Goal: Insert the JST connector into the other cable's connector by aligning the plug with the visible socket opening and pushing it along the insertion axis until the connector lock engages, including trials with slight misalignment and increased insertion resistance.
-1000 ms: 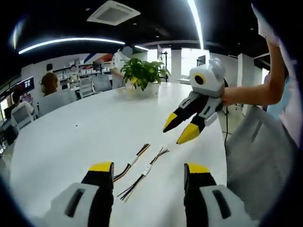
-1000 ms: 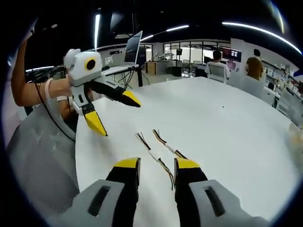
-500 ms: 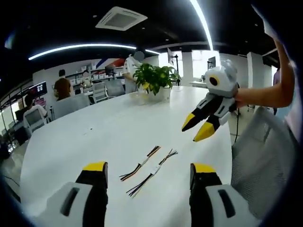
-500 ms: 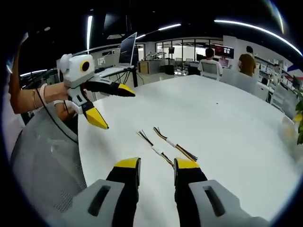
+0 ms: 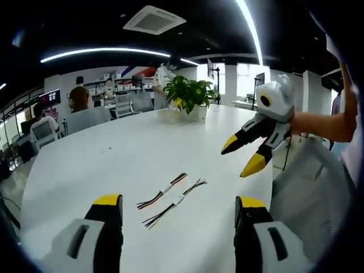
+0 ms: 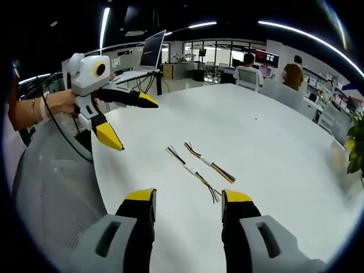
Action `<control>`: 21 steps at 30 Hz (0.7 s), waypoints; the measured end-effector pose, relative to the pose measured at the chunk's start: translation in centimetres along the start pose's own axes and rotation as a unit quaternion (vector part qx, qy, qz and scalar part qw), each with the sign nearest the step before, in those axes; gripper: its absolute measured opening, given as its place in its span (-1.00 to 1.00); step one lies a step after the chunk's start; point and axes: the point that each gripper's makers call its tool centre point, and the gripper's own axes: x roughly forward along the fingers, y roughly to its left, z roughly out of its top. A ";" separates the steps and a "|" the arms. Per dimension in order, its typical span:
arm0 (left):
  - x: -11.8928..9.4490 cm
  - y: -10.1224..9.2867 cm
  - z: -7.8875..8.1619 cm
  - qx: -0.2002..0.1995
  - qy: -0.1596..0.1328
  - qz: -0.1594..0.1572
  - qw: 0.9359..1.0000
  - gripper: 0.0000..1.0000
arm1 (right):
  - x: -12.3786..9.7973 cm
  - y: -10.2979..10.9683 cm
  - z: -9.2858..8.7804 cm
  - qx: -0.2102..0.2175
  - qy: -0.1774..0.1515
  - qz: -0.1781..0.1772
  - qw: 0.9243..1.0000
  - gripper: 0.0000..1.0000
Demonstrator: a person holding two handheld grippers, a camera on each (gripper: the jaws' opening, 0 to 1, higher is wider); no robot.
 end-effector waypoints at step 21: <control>-1.4 -1.1 -1.4 -0.029 0.018 0.000 0.999 0.72 | -1.9 0.4 -1.9 0.035 0.017 -0.035 0.999 0.03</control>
